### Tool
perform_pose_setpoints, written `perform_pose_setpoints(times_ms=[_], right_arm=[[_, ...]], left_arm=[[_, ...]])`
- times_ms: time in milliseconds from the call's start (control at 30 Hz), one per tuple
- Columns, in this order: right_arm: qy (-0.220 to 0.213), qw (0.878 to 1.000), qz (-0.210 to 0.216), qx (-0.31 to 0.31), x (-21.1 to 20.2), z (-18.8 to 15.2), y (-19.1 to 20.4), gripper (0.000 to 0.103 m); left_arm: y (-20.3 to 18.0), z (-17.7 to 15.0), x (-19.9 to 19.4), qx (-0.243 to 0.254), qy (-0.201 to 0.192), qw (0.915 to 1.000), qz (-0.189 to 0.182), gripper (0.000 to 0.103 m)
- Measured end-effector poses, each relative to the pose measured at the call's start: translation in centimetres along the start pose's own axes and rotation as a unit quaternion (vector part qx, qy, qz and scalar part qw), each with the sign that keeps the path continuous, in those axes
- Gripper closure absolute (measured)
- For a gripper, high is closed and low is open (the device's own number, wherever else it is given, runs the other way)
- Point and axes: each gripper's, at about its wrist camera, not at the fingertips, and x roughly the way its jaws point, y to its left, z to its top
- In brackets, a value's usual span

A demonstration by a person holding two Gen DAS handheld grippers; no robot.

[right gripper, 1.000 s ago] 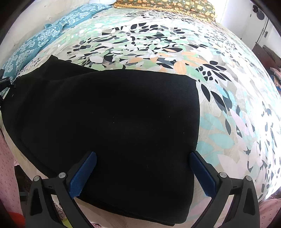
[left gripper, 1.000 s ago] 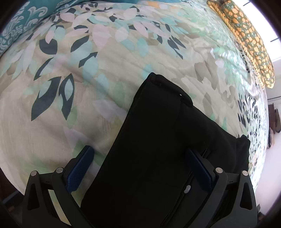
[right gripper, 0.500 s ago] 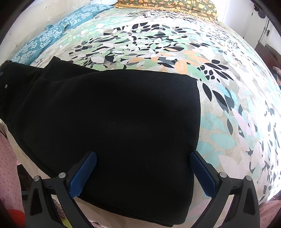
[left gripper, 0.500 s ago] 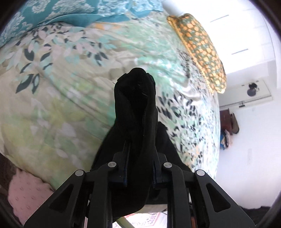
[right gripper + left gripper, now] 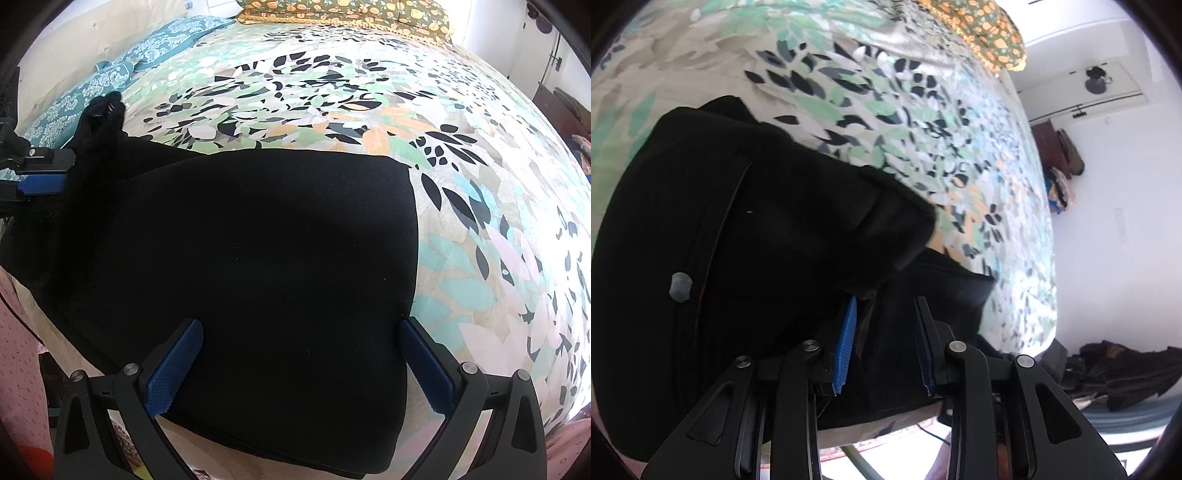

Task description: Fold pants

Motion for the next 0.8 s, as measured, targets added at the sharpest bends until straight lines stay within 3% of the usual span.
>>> perform_pose_setpoints(times_ms=[100, 267, 333, 400, 433, 500, 533, 600, 633, 700, 733, 800], right_arm=[[0.003, 1.000, 0.009, 0.013, -0.1, -0.2, -0.5, 0.000], [0.031, 0.999, 0.026, 0.031, -0.4, 0.6, -1.3, 0.000], [0.003, 0.997, 0.045, 0.058, -2.0, 0.8, -2.3, 0.000], [-0.044, 0.992, 0.093, 0.078, -4.3, 1.0, -2.8, 0.000], [-0.062, 0.986, 0.129, 0.085, -5.3, 1.2, -2.8, 0.000], [-0.073, 0.968, 0.217, 0.098, -6.3, 1.7, -2.3, 0.000], [-0.062, 0.958, 0.262, 0.101, -6.1, 2.0, -1.7, 0.000], [-0.025, 0.933, 0.343, 0.105, -5.3, 2.7, 0.2, 0.000], [-0.008, 0.918, 0.382, 0.104, -4.7, 3.1, 1.2, 0.000], [0.024, 0.889, 0.447, 0.098, -3.6, 3.9, 3.5, 0.002], [0.039, 0.879, 0.466, 0.094, -2.9, 4.3, 4.7, 0.004], [0.067, 0.874, 0.474, 0.085, -1.3, 5.4, 6.7, 0.014]], left_arm=[[-1.4, -0.2, -2.8, 0.035, -0.018, 0.9989, -0.027, 0.058], [-0.9, 0.4, -10.7, 0.079, -0.120, 0.9895, 0.011, 0.041], [1.1, 0.6, -13.6, 0.068, -0.166, 0.9833, 0.031, 0.034], [4.3, 1.1, -15.9, 0.038, -0.225, 0.9716, 0.064, 0.032], [6.1, 0.9, -16.5, 0.028, -0.244, 0.9655, 0.085, 0.032], [9.7, 0.7, -16.3, 0.003, -0.289, 0.9453, 0.152, 0.032], [11.7, 0.3, -16.0, -0.010, -0.304, 0.9336, 0.189, 0.032], [14.1, -0.8, -14.3, -0.024, -0.315, 0.9230, 0.220, 0.033], [15.2, -1.4, -13.4, -0.034, -0.308, 0.9219, 0.232, 0.034], [16.3, -1.9, -12.9, -0.077, -0.278, 0.9322, 0.219, 0.041], [16.5, -1.7, -12.9, -0.082, -0.283, 0.9364, 0.191, 0.040], [16.1, -1.7, -13.5, -0.074, -0.304, 0.9297, 0.194, 0.039]])
